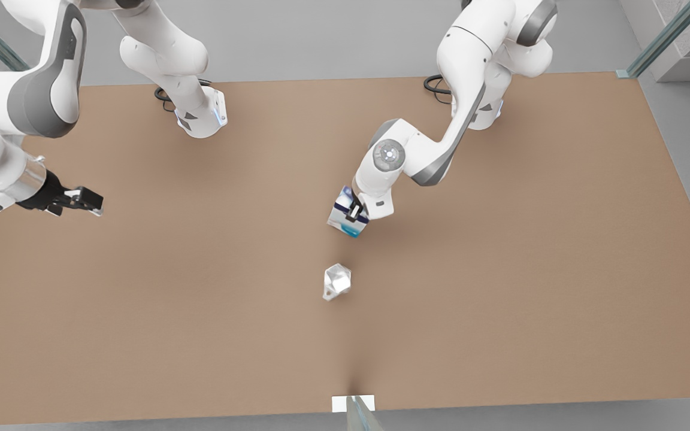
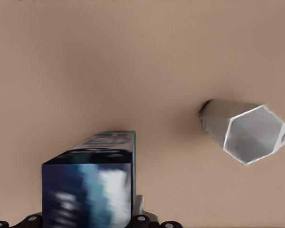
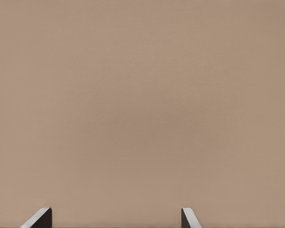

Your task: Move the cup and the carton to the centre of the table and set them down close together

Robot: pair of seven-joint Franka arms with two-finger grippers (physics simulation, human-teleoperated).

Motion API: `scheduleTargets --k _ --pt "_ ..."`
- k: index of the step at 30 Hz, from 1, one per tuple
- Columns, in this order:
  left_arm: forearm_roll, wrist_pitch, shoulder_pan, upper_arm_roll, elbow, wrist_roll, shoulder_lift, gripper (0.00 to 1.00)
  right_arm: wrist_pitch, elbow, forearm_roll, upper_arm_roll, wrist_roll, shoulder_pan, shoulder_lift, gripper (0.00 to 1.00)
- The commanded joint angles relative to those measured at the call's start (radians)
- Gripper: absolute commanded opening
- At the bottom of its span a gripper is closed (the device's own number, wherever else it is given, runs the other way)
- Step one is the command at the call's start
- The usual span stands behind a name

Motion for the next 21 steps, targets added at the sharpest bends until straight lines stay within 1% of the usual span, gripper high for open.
scheduleTargets --k 1,2,3,4,5,6,7,21 --pt "0.016 0.006 0.002 -0.001 0.000 0.002 0.001 0.63 0.001 0.002 -0.001 0.001 0.000 0.014 0.001 1.00" --pt "0.018 0.015 0.002 0.001 0.000 0.005 0.007 0.69 0.004 0.013 -0.019 0.001 0.002 0.014 0.001 1.00" --pt "0.018 0.022 0.002 0.001 0.000 0.010 0.010 0.69 0.004 0.014 -0.019 0.001 0.002 0.007 0.001 1.00" --pt "0.018 0.023 0.002 0.001 0.000 0.011 0.015 0.75 0.005 0.014 -0.022 0.001 0.002 0.008 0.001 1.00" --pt "0.020 0.023 0.002 0.002 0.000 0.011 0.015 0.84 0.005 0.011 -0.022 -0.001 0.002 0.002 -0.001 1.00" --pt "0.038 0.023 0.002 0.001 0.000 0.010 0.017 0.97 0.008 0.011 -0.021 -0.001 0.002 0.002 0.001 1.00" --pt "0.038 0.023 0.002 0.002 0.000 0.010 0.015 1.00 0.008 0.013 -0.021 -0.001 0.002 0.002 0.001 1.00" --pt "0.035 0.017 0.005 0.001 0.012 0.007 0.010 1.00 0.017 0.013 -0.019 -0.004 0.005 0.000 0.008 1.00"
